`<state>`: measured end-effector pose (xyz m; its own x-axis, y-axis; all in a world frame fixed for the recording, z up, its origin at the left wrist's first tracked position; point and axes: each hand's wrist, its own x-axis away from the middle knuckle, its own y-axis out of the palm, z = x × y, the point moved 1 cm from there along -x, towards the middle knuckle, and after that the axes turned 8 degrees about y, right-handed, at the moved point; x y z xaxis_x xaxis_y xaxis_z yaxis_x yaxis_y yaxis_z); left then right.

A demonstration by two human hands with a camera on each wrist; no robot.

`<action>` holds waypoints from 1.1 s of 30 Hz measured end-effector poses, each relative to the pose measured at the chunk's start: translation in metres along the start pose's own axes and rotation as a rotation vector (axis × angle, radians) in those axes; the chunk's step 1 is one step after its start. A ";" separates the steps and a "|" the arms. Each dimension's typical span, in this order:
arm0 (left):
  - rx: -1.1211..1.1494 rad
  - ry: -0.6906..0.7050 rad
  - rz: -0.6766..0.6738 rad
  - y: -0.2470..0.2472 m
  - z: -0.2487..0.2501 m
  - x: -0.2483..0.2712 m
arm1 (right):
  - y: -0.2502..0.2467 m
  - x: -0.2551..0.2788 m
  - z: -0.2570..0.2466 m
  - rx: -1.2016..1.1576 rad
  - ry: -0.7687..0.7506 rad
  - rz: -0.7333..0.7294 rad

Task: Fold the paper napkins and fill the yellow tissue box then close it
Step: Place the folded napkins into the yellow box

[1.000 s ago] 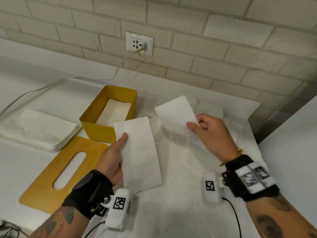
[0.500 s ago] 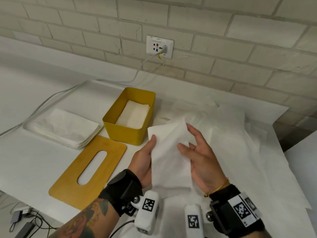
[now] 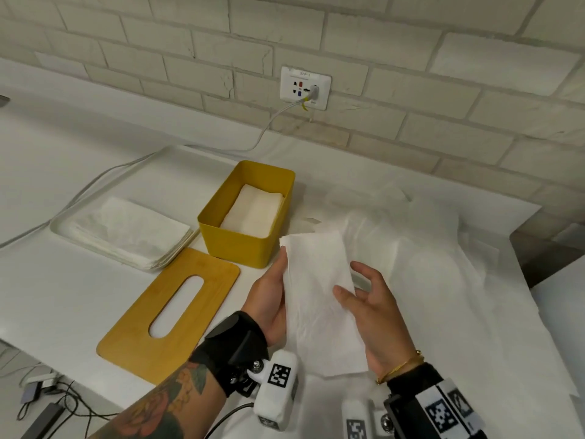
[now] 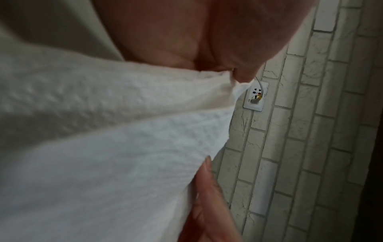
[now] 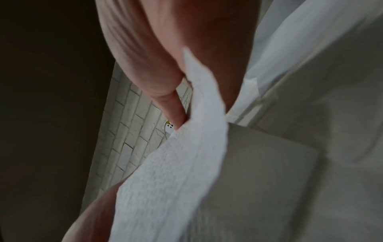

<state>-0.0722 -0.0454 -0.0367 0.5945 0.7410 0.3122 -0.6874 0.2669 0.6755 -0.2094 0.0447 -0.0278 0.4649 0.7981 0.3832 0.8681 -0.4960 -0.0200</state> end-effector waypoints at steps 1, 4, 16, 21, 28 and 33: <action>0.000 -0.002 0.006 0.000 0.000 0.000 | 0.000 -0.001 0.002 0.007 0.004 0.012; -0.020 0.002 -0.002 0.002 -0.002 0.000 | 0.001 -0.003 0.005 0.005 0.019 0.036; -0.083 0.034 0.034 0.003 -0.007 -0.004 | -0.003 0.005 0.019 0.016 0.094 -0.047; -0.161 0.181 0.105 0.001 0.010 -0.004 | -0.045 0.026 0.011 0.277 0.148 -0.227; -0.186 0.176 0.137 0.003 0.006 0.003 | -0.156 -0.013 -0.012 0.216 0.158 0.526; -0.216 0.167 0.152 0.006 -0.002 0.006 | -0.169 -0.029 -0.001 -0.075 0.297 0.491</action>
<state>-0.0734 -0.0382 -0.0315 0.4137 0.8686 0.2729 -0.8467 0.2568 0.4661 -0.3693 0.1053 -0.0349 0.7322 0.3435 0.5881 0.5431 -0.8155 -0.1999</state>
